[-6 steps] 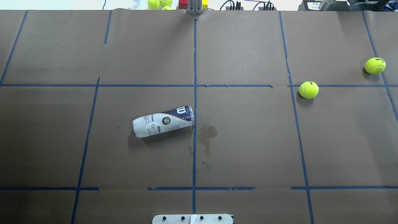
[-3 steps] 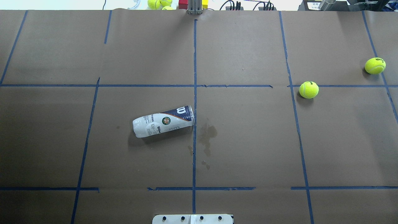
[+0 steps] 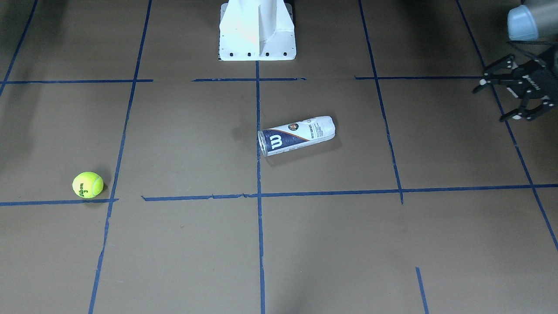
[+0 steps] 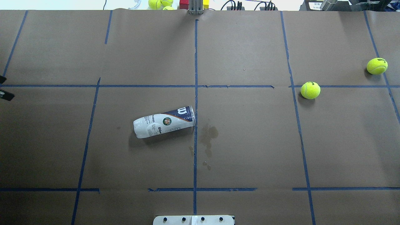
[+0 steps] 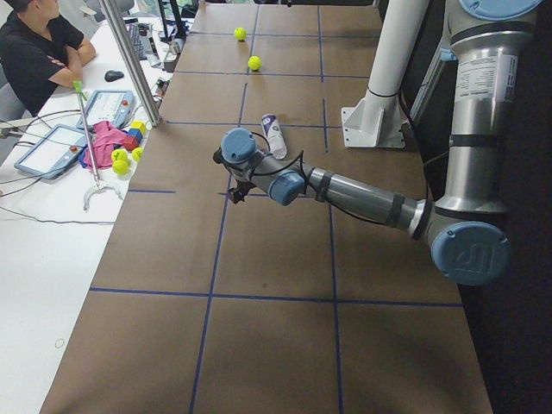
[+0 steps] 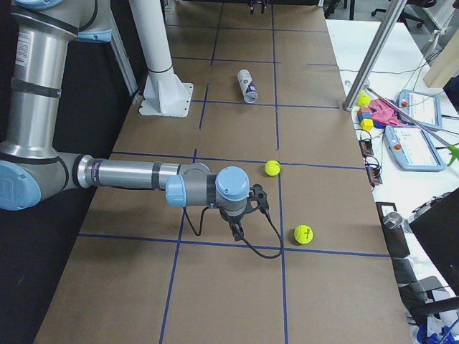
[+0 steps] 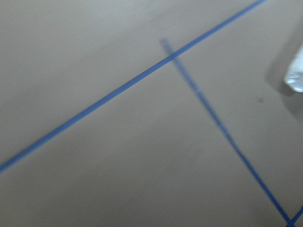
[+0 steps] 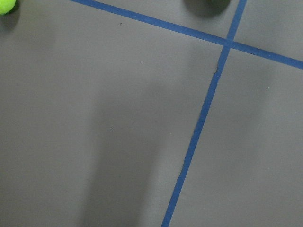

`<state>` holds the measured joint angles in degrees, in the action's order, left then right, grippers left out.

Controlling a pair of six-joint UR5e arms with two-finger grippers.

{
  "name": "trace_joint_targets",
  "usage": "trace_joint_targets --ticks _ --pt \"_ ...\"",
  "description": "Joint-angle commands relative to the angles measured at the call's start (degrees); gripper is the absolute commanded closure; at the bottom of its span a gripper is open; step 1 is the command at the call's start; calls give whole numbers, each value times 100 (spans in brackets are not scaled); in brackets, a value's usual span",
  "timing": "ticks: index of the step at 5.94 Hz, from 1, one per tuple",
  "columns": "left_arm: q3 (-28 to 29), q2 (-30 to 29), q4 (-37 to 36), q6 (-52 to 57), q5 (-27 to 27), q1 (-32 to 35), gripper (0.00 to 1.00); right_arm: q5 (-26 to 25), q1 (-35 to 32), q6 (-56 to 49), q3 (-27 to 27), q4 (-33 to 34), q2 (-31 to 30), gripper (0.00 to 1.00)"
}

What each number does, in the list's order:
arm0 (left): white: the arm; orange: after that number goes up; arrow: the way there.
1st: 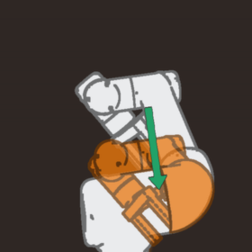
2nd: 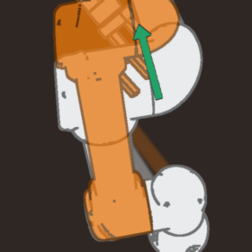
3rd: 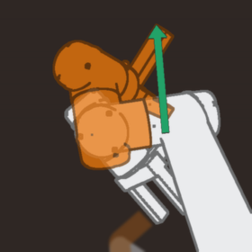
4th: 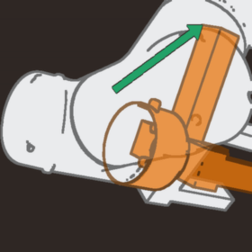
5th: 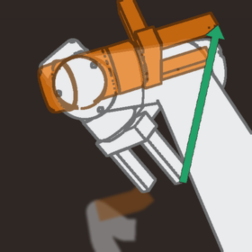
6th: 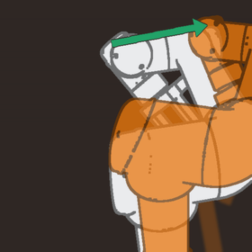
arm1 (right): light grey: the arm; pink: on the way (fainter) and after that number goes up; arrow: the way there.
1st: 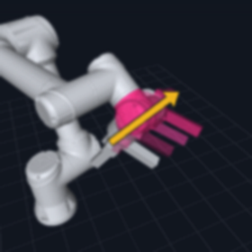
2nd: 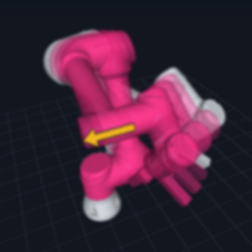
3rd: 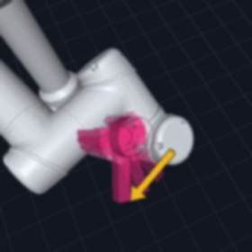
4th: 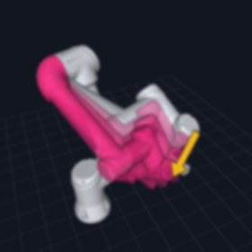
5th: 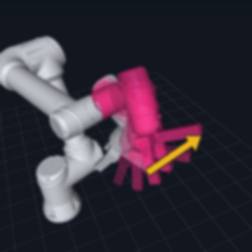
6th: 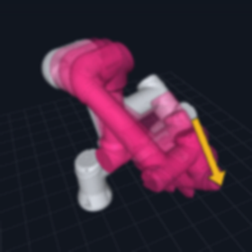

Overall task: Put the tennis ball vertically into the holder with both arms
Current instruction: 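Reach the left gripper down to the white can lying on its side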

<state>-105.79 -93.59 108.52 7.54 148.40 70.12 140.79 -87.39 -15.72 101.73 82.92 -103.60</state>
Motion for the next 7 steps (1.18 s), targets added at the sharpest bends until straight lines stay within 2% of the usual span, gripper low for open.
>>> trace_joint_targets --ticks 1,3,4,5,6,7 --pt "-29 -1234 55 -522 -1520 -1220 0 27 2 34 -4 -364 -72 0" --pt "22 -2220 -198 -1076 -2635 -2734 0 106 2 60 -4 -346 -72 0" --pt "40 -3052 -1513 -1010 -3215 -3132 0 141 2 69 -4 -347 -72 0" --pt "67 -3530 -2092 -983 -3568 -3571 0 159 2 60 -4 -364 -142 0" --pt "502 -3978 -2194 -913 -3955 -3941 0 151 2 51 5 -373 -143 0" --pt "1446 -4810 -2647 -652 -4307 -4031 0 142 2 43 5 -373 -134 0"
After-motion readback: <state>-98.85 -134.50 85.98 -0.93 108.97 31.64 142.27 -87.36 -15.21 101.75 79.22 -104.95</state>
